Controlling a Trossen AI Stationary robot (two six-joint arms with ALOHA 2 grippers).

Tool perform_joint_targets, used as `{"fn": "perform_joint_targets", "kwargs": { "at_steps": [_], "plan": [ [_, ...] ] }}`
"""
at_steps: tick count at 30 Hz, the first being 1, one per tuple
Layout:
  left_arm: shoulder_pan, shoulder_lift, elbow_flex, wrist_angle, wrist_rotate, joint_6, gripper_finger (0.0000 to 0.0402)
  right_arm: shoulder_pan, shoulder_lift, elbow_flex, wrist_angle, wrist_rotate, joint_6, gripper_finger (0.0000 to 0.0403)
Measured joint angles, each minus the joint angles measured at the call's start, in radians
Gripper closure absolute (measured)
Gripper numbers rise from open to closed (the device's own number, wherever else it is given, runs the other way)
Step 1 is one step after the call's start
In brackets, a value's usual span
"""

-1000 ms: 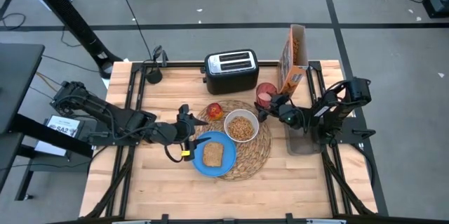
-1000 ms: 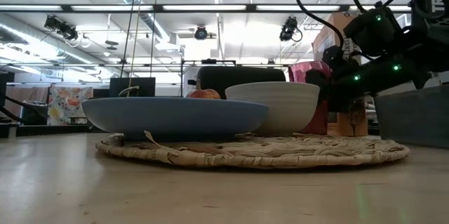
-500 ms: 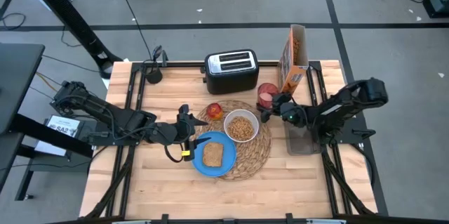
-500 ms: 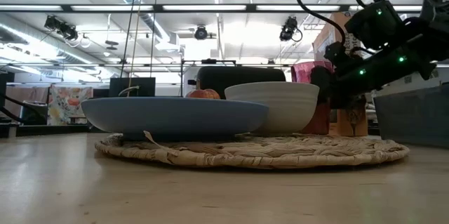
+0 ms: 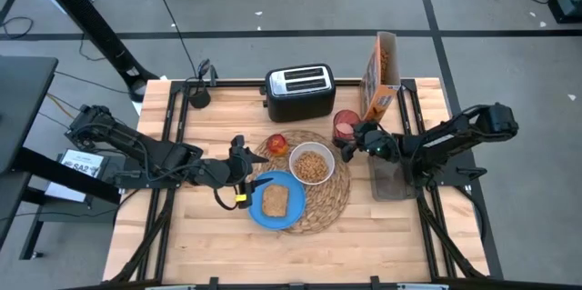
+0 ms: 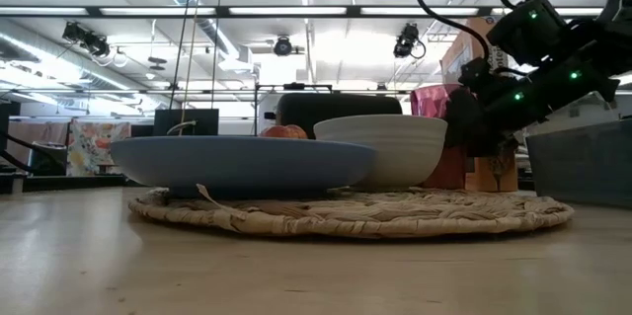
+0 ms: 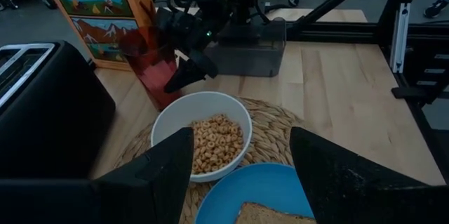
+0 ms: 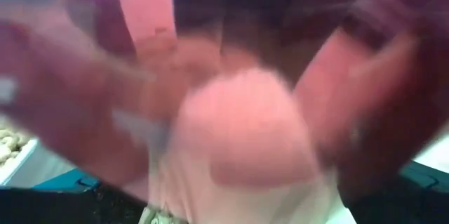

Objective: Arrange a breakfast setting
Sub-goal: Put the red cup to the top right of the brown table mat

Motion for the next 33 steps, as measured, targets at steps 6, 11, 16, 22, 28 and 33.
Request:
{"fn": "perform_joint_targets", "kwargs": {
  "at_steps": [6,11,16,22,28,33],
  "plan": [
    [-0.006,0.0,0.0,-0.003,0.02,-0.006,0.0159,-0.01,-0.002,0.0,-0.002,0.002,-0.006,0.003],
    [-0.006,0.0,0.0,-0.005,0.021,-0.007,0.0159,-0.022,-0.002,0.0,-0.001,-0.026,-0.009,0.0025],
    [-0.006,0.0,0.0,-0.006,0.021,-0.019,0.0159,-0.037,-0.006,0.001,-0.008,-0.074,-0.016,0.0018],
    [-0.006,0.0,0.0,-0.055,0.021,-0.053,0.0159,-0.041,-0.046,0.001,-0.056,-0.14,-0.033,0.0013],
    [-0.006,0.0,0.0,-0.058,0.021,-0.057,0.0159,-0.041,-0.096,0.002,-0.154,-0.176,-0.005,0.0009],
    [-0.006,0.0,0.0,-0.057,0.021,-0.058,0.0159,-0.051,-0.135,0.0,-0.201,-0.182,-0.031,0.001]
  ]
}}
